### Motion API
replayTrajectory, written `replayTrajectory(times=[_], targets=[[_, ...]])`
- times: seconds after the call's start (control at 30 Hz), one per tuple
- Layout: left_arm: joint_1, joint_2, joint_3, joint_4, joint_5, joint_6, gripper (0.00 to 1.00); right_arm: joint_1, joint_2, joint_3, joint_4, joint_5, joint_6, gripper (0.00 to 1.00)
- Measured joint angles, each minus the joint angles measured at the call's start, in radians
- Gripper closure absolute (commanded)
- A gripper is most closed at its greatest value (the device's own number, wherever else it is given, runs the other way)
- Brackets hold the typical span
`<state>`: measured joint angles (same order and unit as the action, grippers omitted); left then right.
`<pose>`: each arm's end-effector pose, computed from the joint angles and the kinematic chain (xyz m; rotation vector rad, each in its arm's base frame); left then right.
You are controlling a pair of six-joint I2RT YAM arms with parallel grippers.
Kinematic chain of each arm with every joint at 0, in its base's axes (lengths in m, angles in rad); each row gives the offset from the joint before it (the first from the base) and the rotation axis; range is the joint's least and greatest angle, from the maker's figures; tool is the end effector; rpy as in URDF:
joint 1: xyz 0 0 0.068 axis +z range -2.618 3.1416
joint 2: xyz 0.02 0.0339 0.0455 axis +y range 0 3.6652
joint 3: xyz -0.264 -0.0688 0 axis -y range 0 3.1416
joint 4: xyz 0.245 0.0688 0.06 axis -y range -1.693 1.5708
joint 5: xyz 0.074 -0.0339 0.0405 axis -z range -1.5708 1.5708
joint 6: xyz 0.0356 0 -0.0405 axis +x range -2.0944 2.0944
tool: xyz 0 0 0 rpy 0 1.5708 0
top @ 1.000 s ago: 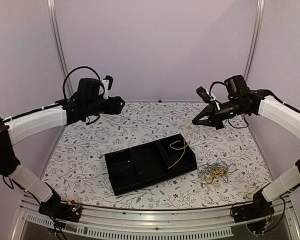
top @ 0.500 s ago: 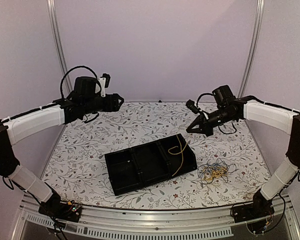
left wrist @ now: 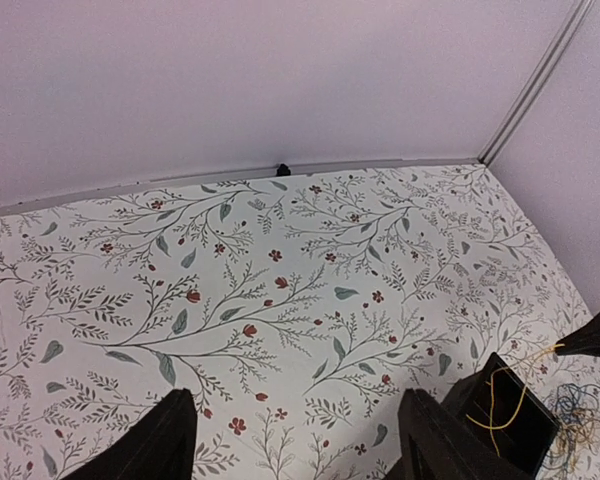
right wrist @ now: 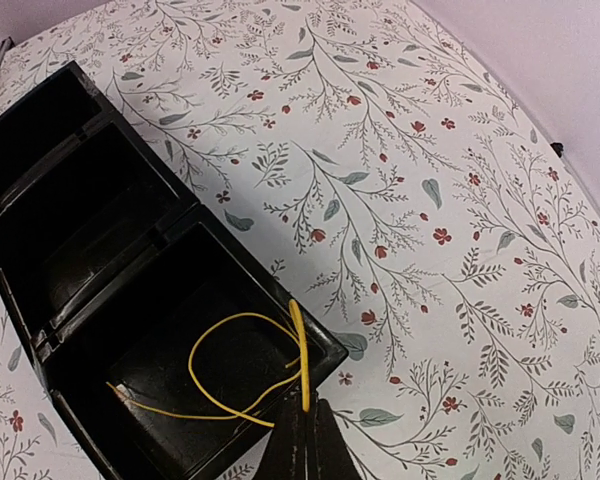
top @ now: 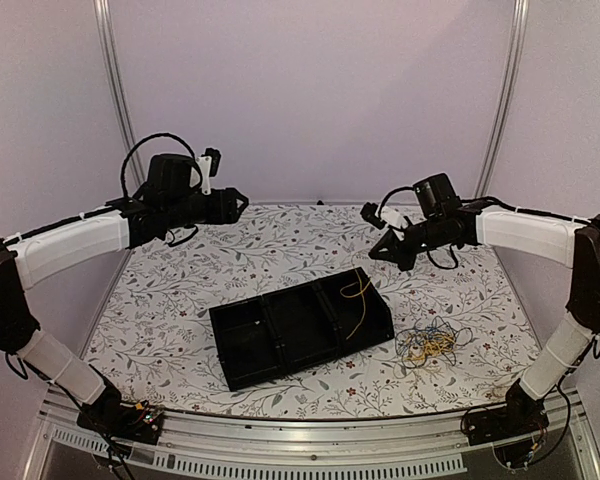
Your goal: Untangle the cables
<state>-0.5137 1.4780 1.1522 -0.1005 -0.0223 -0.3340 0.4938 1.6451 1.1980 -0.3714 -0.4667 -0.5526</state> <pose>0.3023 -0.1696 0.3095 0.1681 2.0284 -0.5185 0.3083 0.1841 0.2477 -1.3529 1.9080 0.5262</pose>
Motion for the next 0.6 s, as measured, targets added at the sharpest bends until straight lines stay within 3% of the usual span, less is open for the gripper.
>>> replayTrajectory(times=[0.47, 0.53, 0.6], targets=[[0.002, 0.003, 0.000, 0.003, 0.042, -0.012, 0.30, 0.140, 0.037, -0.068, -0.012, 0.073, -0.069, 0.97], [0.002, 0.004, 0.000, 0.004, 0.049, -0.014, 0.30, 0.140, 0.050, -0.068, -0.027, 0.080, -0.074, 0.93], [0.002, 0.004, 0.000, 0.005, 0.057, -0.015, 0.30, 0.138, 0.058, -0.067, -0.042, 0.088, -0.076, 0.80]])
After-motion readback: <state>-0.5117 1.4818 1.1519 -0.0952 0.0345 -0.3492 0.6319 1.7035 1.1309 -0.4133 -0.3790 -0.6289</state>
